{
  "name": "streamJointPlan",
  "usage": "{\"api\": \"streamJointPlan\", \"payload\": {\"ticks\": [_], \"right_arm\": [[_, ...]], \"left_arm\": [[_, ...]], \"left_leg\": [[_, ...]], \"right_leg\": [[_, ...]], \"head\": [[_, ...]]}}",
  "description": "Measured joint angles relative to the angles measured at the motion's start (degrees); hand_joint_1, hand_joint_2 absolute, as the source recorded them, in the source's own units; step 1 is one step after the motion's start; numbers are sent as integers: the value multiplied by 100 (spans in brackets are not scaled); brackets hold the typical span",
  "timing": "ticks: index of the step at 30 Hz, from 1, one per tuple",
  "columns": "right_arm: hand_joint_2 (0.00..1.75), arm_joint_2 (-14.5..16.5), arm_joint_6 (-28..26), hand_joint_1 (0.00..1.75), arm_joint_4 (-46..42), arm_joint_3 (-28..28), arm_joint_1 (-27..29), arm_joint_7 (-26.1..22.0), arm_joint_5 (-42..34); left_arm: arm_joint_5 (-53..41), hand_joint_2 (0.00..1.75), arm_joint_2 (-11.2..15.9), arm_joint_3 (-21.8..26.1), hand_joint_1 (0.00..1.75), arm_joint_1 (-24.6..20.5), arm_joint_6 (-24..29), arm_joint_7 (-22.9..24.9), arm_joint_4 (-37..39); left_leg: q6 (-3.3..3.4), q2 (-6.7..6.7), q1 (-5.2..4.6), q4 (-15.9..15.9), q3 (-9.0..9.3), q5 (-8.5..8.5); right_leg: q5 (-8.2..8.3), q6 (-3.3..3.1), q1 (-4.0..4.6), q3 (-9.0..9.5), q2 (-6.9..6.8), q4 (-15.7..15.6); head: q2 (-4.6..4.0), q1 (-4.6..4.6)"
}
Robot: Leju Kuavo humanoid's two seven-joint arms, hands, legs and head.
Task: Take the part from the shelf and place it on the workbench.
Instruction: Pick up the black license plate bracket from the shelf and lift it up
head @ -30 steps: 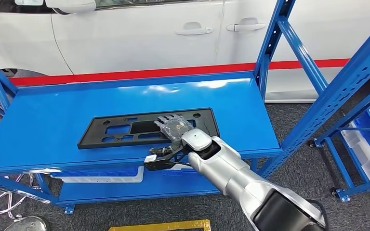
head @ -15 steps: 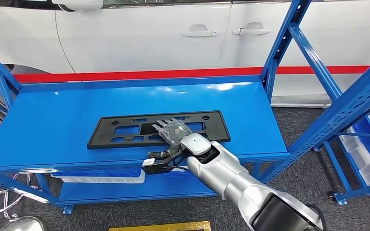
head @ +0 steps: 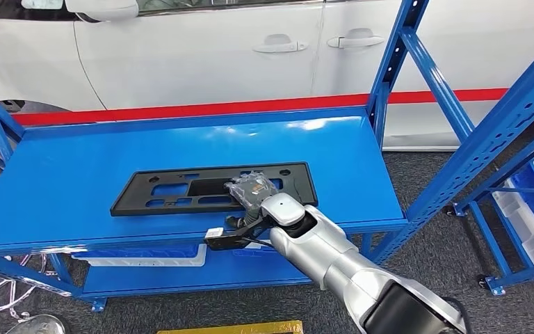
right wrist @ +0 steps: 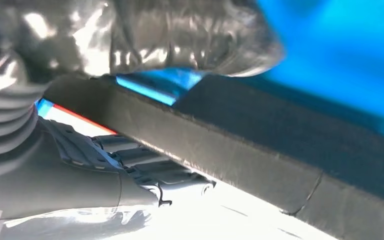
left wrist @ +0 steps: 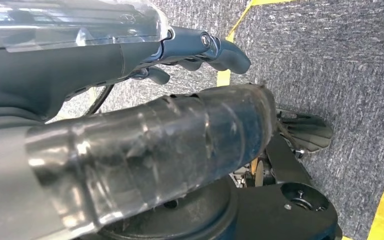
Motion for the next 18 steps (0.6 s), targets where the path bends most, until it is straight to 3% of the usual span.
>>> {"api": "streamJointPlan", "payload": {"ticks": [8,18], "right_arm": [[175,-11,-51,175,-20,0,-1,-5,82],[175,-47,-35,175,-88,0,-8,-7,184]], "left_arm": [[3,0,-1,47,0,1,-22,0,0],[8,0,-1,99,0,0,-36,0,0]], "left_leg": [[-118,-1,1,-10,7,-1],[-126,0,-8,22,5,-14]], "right_leg": [[-3,-6,-2,8,-4,4],[-2,-4,-11,29,-4,-4]], "head": [[0,0],[0,1]]}}
